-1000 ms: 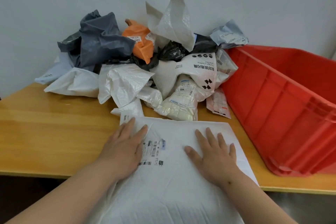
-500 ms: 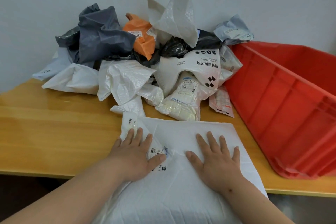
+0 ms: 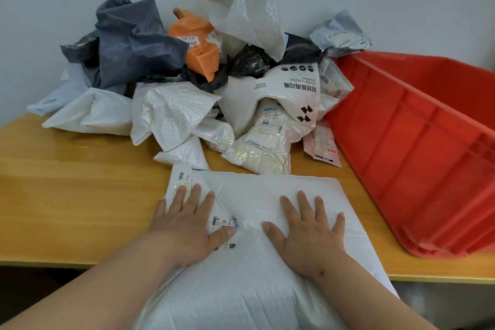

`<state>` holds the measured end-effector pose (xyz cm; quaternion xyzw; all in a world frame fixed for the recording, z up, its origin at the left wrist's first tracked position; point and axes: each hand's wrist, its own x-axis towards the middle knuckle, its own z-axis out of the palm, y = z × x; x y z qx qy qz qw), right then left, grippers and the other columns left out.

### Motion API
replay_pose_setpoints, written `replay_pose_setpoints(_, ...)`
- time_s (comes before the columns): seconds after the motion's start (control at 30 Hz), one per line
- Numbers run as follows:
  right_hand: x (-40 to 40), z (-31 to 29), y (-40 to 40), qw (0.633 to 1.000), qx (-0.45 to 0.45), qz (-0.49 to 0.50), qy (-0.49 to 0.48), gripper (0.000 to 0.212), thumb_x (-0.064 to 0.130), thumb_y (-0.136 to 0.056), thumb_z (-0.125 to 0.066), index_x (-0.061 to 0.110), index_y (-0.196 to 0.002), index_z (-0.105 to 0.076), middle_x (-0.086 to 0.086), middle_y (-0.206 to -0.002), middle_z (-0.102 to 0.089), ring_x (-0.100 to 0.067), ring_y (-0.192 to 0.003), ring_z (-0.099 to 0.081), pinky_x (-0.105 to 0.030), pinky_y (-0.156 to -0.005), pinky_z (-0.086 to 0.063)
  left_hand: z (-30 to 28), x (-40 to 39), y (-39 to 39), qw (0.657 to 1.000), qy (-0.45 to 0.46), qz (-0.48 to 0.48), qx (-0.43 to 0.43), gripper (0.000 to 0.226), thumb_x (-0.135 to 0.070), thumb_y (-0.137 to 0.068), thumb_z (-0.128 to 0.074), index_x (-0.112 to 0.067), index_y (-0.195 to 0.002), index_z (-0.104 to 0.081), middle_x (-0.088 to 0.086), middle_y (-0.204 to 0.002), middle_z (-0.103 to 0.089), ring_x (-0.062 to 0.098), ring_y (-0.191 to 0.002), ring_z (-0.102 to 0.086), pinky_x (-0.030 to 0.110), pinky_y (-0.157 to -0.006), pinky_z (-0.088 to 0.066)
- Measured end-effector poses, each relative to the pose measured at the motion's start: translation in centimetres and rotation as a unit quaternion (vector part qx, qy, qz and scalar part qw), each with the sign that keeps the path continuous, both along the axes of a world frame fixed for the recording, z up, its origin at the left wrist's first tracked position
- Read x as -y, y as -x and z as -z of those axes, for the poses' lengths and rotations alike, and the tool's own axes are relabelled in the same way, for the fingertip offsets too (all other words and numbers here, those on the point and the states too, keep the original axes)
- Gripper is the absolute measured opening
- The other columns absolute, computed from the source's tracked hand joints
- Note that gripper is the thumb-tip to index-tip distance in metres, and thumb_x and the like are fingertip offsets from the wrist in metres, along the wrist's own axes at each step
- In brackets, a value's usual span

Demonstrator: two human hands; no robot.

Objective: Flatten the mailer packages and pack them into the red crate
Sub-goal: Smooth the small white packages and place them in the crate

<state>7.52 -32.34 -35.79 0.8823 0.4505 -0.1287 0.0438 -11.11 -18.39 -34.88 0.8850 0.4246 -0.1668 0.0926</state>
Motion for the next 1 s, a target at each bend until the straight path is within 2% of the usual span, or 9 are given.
replay_pose_setpoints(0.13, -0.5, 0.1, -0.4, 1.0, -0.003, 0.004, -0.004, 0.083, 0.083, -0.082, 0.0, 0.043, -0.153, 0.015, 0.006, -0.163, 0.024, -0.029, -0.149, 0.024, -0.064, -0.116, 0.01, 0.2, -1.0, -0.2, 1.0, -0.005, 0.0, 0.0, 0.117, -0.092, -0.049, 0.01, -0.035, -0.151, 0.022, -0.006, -0.158, 0.031, 0.022, -0.146, 0.028, 0.051, -0.119, 0.009)
replay_pose_setpoints(0.27, -1.6, 0.2, -1.4, 1.0, -0.007, 0.003, -0.007, 0.083, 0.084, -0.083, -0.002, 0.044, -0.153, 0.015, 0.007, -0.163, 0.024, -0.028, -0.149, 0.024, -0.064, -0.116, 0.01, 0.4, -2.2, -0.8, 1.0, -0.014, 0.001, 0.0, 0.102, -0.09, -0.07, -0.004, -0.035, -0.151, 0.022, -0.006, -0.158, 0.03, 0.022, -0.146, 0.027, 0.052, -0.119, 0.009)
replay_pose_setpoints(0.67, -4.7, 0.3, -3.6, 1.0, -0.008, -0.004, -0.021, 0.083, 0.084, -0.084, -0.006, 0.044, -0.155, 0.009, 0.007, -0.164, 0.02, -0.027, -0.15, 0.021, -0.065, -0.116, 0.01, 0.8, -5.0, -2.5, 0.999, -0.036, -0.004, 0.004, 0.096, -0.088, -0.074, -0.004, -0.036, -0.152, 0.02, -0.006, -0.159, 0.028, 0.022, -0.147, 0.024, 0.05, -0.12, 0.007)
replay_pose_setpoints(0.87, -5.1, 0.0, -3.8, 1.0, -0.021, 0.004, -0.021, 0.083, 0.085, -0.085, -0.01, 0.044, -0.155, 0.004, 0.008, -0.165, 0.016, -0.026, -0.151, 0.019, -0.065, -0.116, 0.009, 0.6, -5.3, -2.7, 0.999, -0.032, 0.008, -0.011, 0.089, -0.088, -0.071, 0.002, -0.047, -0.147, 0.023, -0.005, -0.16, 0.025, 0.023, -0.148, 0.022, 0.05, -0.12, 0.007)
replay_pose_setpoints(1.0, -5.8, -1.2, -3.7, 1.0, -0.009, 0.007, -0.006, 0.079, 0.079, -0.088, -0.024, 0.04, -0.155, -0.009, 0.002, -0.166, 0.0, -0.031, -0.152, 0.005, -0.063, -0.117, 0.005, -0.9, -5.1, -3.4, 0.997, -0.064, 0.024, -0.04, 0.082, -0.083, -0.084, -0.013, -0.043, -0.153, 0.007, -0.004, -0.163, 0.013, 0.025, -0.15, 0.012, 0.051, -0.119, 0.01)
